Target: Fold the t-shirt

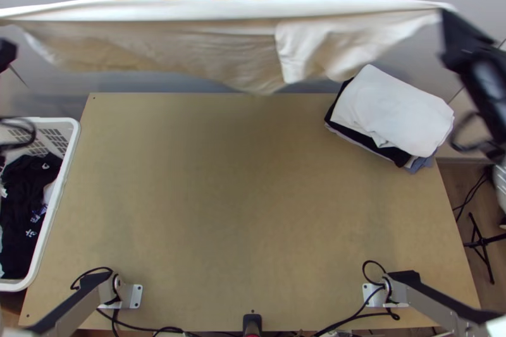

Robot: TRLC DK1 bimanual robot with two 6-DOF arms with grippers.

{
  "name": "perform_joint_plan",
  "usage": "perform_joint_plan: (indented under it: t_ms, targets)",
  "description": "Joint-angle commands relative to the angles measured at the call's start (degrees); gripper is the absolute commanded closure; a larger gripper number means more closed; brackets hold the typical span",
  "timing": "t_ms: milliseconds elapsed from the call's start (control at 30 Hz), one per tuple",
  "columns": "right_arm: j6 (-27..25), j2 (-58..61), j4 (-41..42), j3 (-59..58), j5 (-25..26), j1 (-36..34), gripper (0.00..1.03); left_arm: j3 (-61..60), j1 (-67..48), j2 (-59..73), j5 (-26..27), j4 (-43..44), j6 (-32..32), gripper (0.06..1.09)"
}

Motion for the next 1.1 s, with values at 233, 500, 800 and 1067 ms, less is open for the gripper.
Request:
perform_joint_plan:
  t_ms: [233,500,800,1067]
  targets:
    - [-10.95,-21.87,-18.73,5.25,0.74,-6.12,1.0,-6.19,-2.52,-24.34,1.94,-6.23,-0.03,1.05]
    - [-10.69,-23.01,-24.44,10.35,1.0,-5.76,1.0,-5.31,-2.34,-29.87,3.17,-11.5,0.33,1.05]
    - [-2.95,-24.42,-27.43,-7.23,0.91,-5.06,1.0,-22.01,-5.33,-39.37,3.26,-22.23,-0.03,1.05]
    - [7.59,-25.21,-12.4,-47.84,1.62,7.07,1.0,-56.72,-7.79,-50.7,3.96,-18.01,6.83,1.05]
